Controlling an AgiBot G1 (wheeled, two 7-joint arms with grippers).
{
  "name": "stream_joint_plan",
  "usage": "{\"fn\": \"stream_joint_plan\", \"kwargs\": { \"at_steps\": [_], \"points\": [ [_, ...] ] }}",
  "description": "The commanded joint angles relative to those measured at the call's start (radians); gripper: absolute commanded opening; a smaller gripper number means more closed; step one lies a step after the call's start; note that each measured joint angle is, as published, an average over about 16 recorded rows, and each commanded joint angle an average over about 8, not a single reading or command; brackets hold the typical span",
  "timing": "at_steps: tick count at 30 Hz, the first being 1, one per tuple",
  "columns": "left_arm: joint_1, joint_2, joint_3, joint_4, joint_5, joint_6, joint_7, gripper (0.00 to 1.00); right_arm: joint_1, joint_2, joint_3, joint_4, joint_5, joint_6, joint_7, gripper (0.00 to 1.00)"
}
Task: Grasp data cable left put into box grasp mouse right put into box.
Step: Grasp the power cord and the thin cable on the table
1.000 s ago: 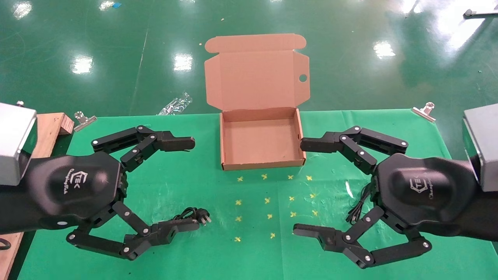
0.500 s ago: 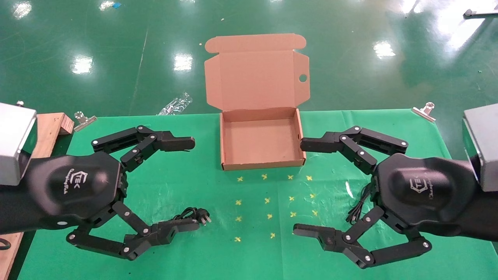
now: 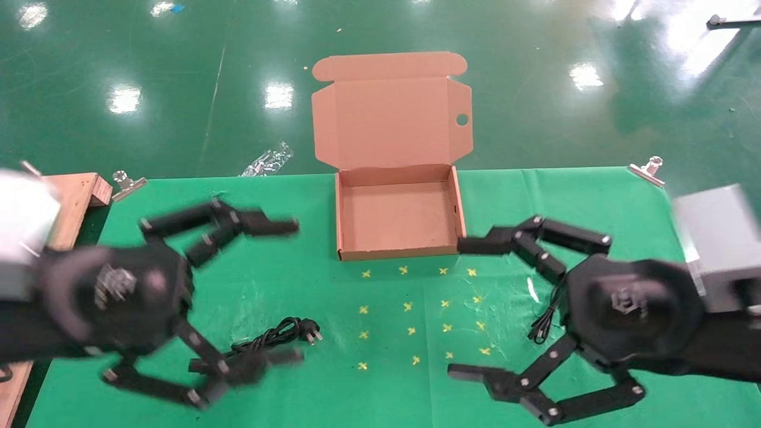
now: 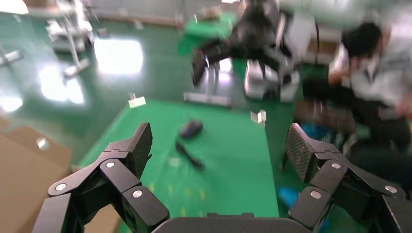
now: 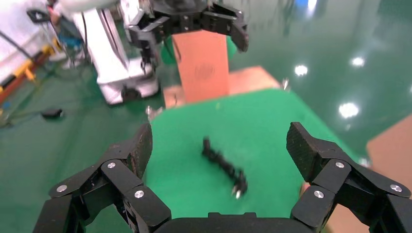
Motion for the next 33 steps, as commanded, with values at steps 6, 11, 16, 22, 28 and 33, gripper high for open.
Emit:
{"fn": "stream_joint_plan", "kwargs": {
  "at_steps": [6,11,16,22,28,33],
  "points": [
    [-0.038,-0.012,0.042,-0.024,0.128,-0.006,0.006,1.00,0.039,0.010,-0.038,0.017,-0.092,0.007,0.036,1.00],
    [-0.055,-0.008,0.064,-0.025,0.182,-0.009,0.006,1.00,0.049,0.008,-0.051,0.017,-0.114,0.007,0.054,1.00],
    [-0.067,-0.004,0.089,-0.027,0.239,-0.011,0.000,1.00,0.048,0.017,-0.058,0.019,-0.130,0.010,0.060,1.00],
    [-0.100,0.016,0.158,-0.034,0.421,-0.021,0.021,1.00,0.069,0.040,-0.079,0.033,-0.209,0.021,0.082,1.00],
    [-0.099,0.078,0.242,-0.035,0.648,-0.081,0.036,1.00,0.051,0.065,-0.086,0.042,-0.244,0.053,0.114,1.00],
    [-0.087,0.141,0.302,-0.032,0.819,-0.152,-0.033,1.00,0.032,0.074,-0.084,0.046,-0.248,0.072,0.113,1.00]
  ]
}}
